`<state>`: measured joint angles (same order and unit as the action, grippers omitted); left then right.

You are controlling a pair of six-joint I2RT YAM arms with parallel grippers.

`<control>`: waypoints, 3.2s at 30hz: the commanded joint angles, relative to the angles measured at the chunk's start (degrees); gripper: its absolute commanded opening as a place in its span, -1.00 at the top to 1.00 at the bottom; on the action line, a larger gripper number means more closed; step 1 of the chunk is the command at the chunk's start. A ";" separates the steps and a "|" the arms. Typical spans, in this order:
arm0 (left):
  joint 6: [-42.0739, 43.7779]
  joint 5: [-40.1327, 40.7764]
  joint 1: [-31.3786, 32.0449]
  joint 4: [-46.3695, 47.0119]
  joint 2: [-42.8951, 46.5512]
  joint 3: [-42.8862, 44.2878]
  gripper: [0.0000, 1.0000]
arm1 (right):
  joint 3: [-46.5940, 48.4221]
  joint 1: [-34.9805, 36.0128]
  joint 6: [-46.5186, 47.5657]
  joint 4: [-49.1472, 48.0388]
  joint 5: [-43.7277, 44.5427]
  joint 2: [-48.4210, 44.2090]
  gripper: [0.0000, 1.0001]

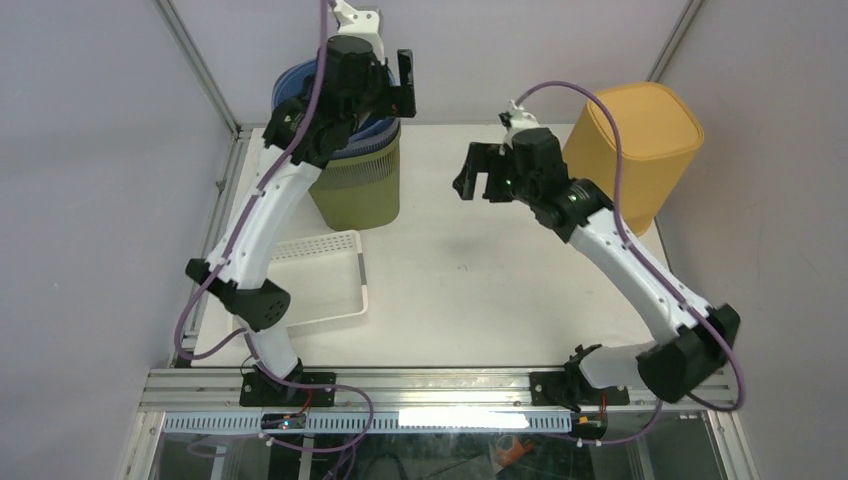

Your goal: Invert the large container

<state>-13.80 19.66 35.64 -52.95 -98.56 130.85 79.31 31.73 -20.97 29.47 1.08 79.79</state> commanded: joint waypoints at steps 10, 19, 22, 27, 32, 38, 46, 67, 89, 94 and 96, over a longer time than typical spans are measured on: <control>3.98 3.30 -4.60 -3.28 -5.37 1.13 -0.26 | -11.52 -1.20 -4.99 16.89 15.08 -26.92 -0.89; 3.66 1.77 -5.45 -1.44 -4.23 -1.51 -0.09 | -11.39 -1.21 -5.22 18.21 15.07 -26.33 -0.88; 3.63 1.27 -5.42 -0.87 -3.02 -1.82 -0.22 | -11.82 -1.22 -5.24 18.07 14.50 -26.31 -0.89; 3.61 0.02 -5.39 0.71 -0.29 -2.60 -0.34 | -12.49 -1.16 -5.61 18.07 13.98 -26.26 -0.88; 4.69 0.09 -5.48 2.59 2.54 -5.70 -0.30 | -12.63 -1.18 -6.13 18.03 14.24 -26.39 -0.88; 5.96 -0.21 -5.93 0.08 1.36 -6.74 -0.29 | -13.10 -1.21 -6.41 17.73 13.48 -26.24 -0.88; 6.58 -2.08 -6.26 -1.01 -1.02 -7.40 -0.19 | -12.60 -1.23 -5.29 18.72 14.81 -26.52 -0.88; 11.83 -4.97 -6.50 -1.27 -3.22 -5.33 0.89 | -12.15 -1.17 -6.89 19.39 13.85 -27.06 -0.88; 23.86 -2.90 -6.34 23.36 13.31 6.39 1.00 | -13.23 -1.17 -9.10 17.22 11.62 -27.31 -0.86; 20.59 -9.24 -6.39 28.06 18.88 5.52 1.00 | -12.60 -1.20 -9.09 16.64 11.10 -26.13 -0.86; 19.41 -12.76 -6.37 27.95 19.02 6.49 1.00 | -11.42 -1.16 -9.17 17.89 12.69 -25.33 -0.86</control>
<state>7.44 14.44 28.88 -38.26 -83.53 133.03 65.54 30.52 -29.21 49.17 12.60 53.58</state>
